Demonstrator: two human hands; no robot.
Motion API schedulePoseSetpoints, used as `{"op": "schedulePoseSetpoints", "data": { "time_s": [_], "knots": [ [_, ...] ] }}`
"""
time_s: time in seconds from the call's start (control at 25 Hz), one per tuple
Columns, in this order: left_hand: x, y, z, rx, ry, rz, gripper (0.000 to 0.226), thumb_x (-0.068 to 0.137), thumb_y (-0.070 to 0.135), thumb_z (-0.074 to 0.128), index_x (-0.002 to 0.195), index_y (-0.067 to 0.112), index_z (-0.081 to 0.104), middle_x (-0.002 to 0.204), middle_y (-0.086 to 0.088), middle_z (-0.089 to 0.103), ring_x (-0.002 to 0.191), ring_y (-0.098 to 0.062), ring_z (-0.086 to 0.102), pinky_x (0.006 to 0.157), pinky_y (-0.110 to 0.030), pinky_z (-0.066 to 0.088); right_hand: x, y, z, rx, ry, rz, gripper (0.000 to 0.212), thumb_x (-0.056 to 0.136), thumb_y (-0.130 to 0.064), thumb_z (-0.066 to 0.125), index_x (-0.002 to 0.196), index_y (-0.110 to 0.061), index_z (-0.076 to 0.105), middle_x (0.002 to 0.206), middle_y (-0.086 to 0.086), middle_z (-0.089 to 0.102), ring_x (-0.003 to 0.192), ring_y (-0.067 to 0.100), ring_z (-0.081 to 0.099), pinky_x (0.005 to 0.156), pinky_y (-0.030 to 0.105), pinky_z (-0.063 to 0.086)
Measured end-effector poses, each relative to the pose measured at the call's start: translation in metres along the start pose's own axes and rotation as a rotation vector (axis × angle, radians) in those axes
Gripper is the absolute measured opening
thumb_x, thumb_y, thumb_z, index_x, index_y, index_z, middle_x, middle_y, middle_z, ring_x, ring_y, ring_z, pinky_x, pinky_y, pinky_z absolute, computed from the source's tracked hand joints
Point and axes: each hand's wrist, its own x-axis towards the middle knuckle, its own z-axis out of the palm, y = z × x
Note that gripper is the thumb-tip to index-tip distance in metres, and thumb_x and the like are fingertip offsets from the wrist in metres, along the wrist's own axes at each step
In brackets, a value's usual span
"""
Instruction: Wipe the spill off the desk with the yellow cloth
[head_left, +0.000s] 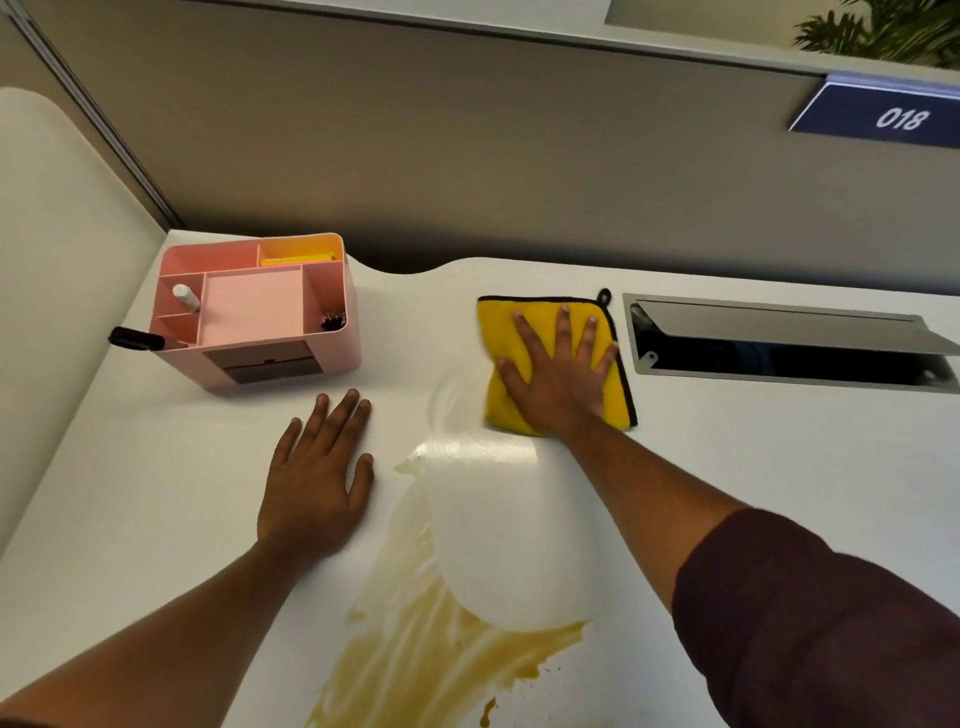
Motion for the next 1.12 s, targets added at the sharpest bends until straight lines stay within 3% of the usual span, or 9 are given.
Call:
{"op": "schedulePoseSetpoints", "data": {
  "time_s": [0.2, 0.44, 0.64, 0.88, 1.12],
  "knots": [
    [-0.001, 0.0, -0.001, 0.01, 0.003, 0.002, 0.064, 0.099, 0.041, 0.027, 0.162, 0.032, 0.017, 0.17, 0.013, 0.014, 0.16, -0.013, 0.005, 0.128, -0.042, 0.014, -0.02, -0.036, 0.005, -0.047, -0.005, -0.284, 0.069, 0.101, -0.071, 0.02, 0.167, -0.051, 0.012, 0.18, 0.008, 0.006, 0.164, 0.047, -0.001, 0.123, 0.077, 0.005],
    [-0.001, -0.004, -0.001, -0.017, 0.049, 0.044, 0.064, 0.093, 0.031, 0.029, 0.156, 0.021, 0.037, 0.168, 0.005, 0.027, 0.158, -0.02, 0.018, 0.125, -0.045, 0.02, -0.105, -0.091, 0.03, -0.023, -0.005, -0.444, 0.073, 0.097, -0.069, 0.026, 0.166, -0.047, 0.021, 0.18, 0.003, 0.009, 0.165, 0.043, 0.001, 0.126, 0.072, -0.003],
    [-0.011, -0.002, -0.003, -0.051, -0.022, 0.054, 0.07, 0.094, 0.038, 0.026, 0.161, 0.018, 0.026, 0.169, 0.005, 0.017, 0.158, -0.018, 0.012, 0.127, -0.044, 0.011, -0.176, -0.069, 0.034, -0.012, 0.018, -0.51, 0.074, 0.097, -0.064, 0.038, 0.167, -0.043, 0.024, 0.18, -0.003, 0.01, 0.166, 0.036, 0.002, 0.128, 0.068, 0.0],
    [-0.115, 0.009, 0.002, -0.05, -0.023, -0.085, 0.063, 0.103, 0.046, 0.014, 0.163, 0.029, 0.008, 0.171, 0.012, 0.006, 0.159, -0.011, 0.001, 0.128, -0.041, 0.008, -0.245, 0.037, 0.023, -0.014, 0.036, -0.33, 0.072, 0.1, -0.061, 0.041, 0.167, -0.041, 0.024, 0.179, -0.005, 0.013, 0.167, 0.033, 0.007, 0.127, 0.069, 0.016],
    [-0.15, 0.013, -0.002, -0.042, -0.037, -0.13, 0.062, 0.103, 0.049, 0.011, 0.162, 0.034, 0.004, 0.171, 0.016, 0.003, 0.159, -0.008, -0.002, 0.128, -0.039, 0.006, -0.28, 0.132, 0.011, -0.051, 0.066, -0.022, 0.074, 0.1, -0.066, 0.037, 0.167, -0.039, 0.026, 0.179, -0.002, 0.018, 0.165, 0.035, 0.013, 0.126, 0.068, 0.018]
  ]
}}
